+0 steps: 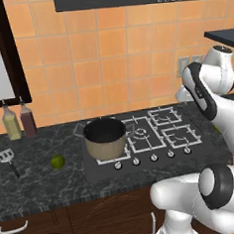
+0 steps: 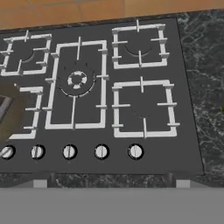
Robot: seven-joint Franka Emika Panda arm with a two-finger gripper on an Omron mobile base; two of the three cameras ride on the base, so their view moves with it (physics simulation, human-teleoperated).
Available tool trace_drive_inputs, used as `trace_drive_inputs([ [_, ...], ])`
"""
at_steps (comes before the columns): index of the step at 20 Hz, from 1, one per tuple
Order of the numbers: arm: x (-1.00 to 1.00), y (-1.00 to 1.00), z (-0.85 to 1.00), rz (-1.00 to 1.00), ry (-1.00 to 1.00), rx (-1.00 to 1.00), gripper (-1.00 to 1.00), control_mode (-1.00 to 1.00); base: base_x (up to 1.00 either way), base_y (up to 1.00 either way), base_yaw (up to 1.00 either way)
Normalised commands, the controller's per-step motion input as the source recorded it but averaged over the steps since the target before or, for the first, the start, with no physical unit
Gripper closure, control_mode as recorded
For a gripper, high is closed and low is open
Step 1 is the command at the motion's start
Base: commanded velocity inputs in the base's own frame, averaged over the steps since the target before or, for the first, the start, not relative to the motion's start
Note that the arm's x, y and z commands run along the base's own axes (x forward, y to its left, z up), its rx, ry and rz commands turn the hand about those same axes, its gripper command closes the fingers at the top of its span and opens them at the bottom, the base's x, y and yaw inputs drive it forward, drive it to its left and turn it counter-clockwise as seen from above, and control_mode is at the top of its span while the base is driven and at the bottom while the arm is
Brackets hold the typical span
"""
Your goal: Put the lime and lemon in the pot. Retrieve the spatula and lightly stir the vegetables in the pot.
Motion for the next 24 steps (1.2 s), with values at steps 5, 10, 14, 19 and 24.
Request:
trace_drive_inputs([
  [5,0.43,-0.71,-0.34,-0.02,0.07,0.00,-1.00,-1.00,0.00,0.00,0.00],
  [10,0.25,-0.77,-0.37,-0.04,0.04,0.00,-1.00,-1.00,0.00,0.00,0.00],
  [14,0.26,-0.73,-0.49,-0.05,0.05,0.00,-1.00,-1.00,0.00,0.00,0.00],
  [19,0.29,-0.47,-0.52,-0.03,0.12,-0.04,-1.00,-1.00,0.00,0.00,0.00],
  [24,0.29,-0.48,-0.52,-0.01,0.10,-0.01,-1.00,-1.00,0.00,0.00,0.00],
])
